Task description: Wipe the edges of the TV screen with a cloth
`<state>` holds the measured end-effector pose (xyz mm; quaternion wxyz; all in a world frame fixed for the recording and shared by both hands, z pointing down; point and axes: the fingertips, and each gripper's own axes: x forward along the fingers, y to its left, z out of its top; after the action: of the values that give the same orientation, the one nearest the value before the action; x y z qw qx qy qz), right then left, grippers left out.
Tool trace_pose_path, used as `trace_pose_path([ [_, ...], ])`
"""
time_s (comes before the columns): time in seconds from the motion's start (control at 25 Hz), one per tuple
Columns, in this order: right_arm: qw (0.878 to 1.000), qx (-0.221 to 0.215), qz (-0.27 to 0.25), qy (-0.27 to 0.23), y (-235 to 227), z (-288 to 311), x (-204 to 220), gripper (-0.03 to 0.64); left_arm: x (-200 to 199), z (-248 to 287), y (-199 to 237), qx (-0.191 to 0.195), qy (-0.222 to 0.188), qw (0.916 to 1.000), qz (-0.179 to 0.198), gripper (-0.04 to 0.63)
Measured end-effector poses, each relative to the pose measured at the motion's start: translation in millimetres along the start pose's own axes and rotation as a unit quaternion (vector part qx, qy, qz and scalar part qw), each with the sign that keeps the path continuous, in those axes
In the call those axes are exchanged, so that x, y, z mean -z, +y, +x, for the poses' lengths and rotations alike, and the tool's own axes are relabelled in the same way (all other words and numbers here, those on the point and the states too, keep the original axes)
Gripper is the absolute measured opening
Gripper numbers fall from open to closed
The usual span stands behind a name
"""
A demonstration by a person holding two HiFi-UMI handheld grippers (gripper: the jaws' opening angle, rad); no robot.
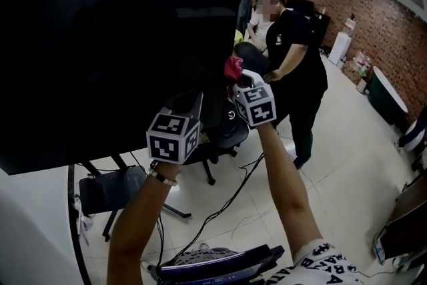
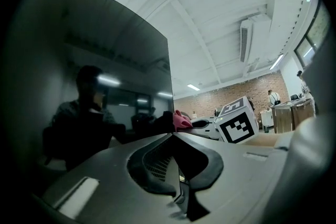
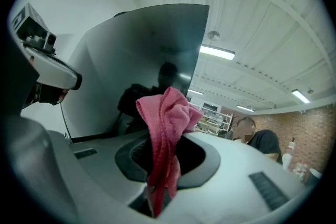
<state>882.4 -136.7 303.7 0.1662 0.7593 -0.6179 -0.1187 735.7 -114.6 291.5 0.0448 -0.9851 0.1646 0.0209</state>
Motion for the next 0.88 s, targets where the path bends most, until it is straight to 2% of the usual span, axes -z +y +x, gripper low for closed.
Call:
trace_pose_path([
  [0.28, 0.999, -0.012, 0.031, 0.032, 28, 8, 77, 0.077, 81, -6, -3, -0.009, 0.036, 0.9978, -0.055, -0.005],
  [0.48, 0.997, -0.018, 0.048, 0.050, 40, 3, 119, 0.077, 131, -13, -10, -0.030, 0.065, 0.9948, -0.073, -0.005],
  [0.64, 0.996, -0.014, 0.053, 0.065, 61, 15, 154, 0.077, 171, -17, 2, -0.041, 0.082, 0.9924, -0.082, -0.005],
  [0.88, 0.994, -0.005, 0.062, 0.089, 84, 23, 197, 0.077, 208, -23, 9, -0.049, 0.102, 0.9890, -0.096, -0.005],
])
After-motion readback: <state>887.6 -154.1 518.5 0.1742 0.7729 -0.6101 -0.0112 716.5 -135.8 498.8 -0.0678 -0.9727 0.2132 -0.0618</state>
